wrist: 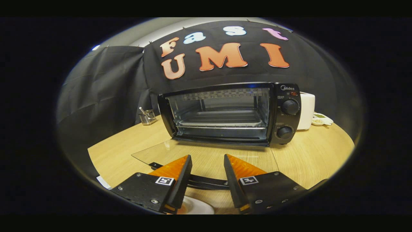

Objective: Open the toaster oven, put the food inside, and close the toaster oven door.

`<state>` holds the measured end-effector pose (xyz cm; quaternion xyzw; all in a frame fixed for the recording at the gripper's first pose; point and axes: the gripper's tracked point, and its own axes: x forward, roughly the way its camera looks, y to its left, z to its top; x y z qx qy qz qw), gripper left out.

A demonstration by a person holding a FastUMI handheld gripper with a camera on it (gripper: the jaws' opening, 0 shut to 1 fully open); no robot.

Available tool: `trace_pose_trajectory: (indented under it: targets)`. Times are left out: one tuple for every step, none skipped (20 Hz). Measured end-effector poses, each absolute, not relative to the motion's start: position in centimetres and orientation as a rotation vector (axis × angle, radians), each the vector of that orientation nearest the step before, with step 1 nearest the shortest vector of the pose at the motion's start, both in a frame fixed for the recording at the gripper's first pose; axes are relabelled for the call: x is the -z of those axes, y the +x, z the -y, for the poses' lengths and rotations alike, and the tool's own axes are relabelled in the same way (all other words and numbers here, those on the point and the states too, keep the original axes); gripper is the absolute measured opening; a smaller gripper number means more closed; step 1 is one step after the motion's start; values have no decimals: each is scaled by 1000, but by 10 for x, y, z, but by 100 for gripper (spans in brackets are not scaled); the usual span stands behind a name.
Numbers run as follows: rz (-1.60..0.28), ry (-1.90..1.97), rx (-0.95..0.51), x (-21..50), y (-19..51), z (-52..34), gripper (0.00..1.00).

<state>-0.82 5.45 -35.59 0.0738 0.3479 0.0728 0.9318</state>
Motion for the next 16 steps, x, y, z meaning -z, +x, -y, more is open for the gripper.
trace_pose_trajectory:
  targets:
    - [-746, 161, -145, 363, -13, -53, 60]
    - [-738, 185, -147, 358, -14, -51, 60]
    - [-723, 205, -137, 354, -12, -48, 60]
    - [-725, 213, -131, 353, -13, -44, 59]
    - [-726, 218, -131, 353, -16, -43, 59]
    - [-722, 222, -130, 352, -16, -42, 59]
    - [-726, 219, -129, 352, -20, -40, 59]
    - [-732, 215, -122, 349, -23, -38, 58]
    - [-734, 215, -118, 346, -27, -35, 58]
    - [-730, 219, -125, 339, -31, -37, 58]
    - [-719, 226, -139, 331, -36, -40, 58]
    - [-706, 231, -156, 323, -42, -44, 59]
    - [-691, 233, -175, 314, -49, -47, 60]
    - [-675, 232, -196, 306, -54, -52, 61]
    - [-667, 227, -219, 300, -64, -57, 61]
    - [-663, 222, -241, 296, -72, -63, 63]
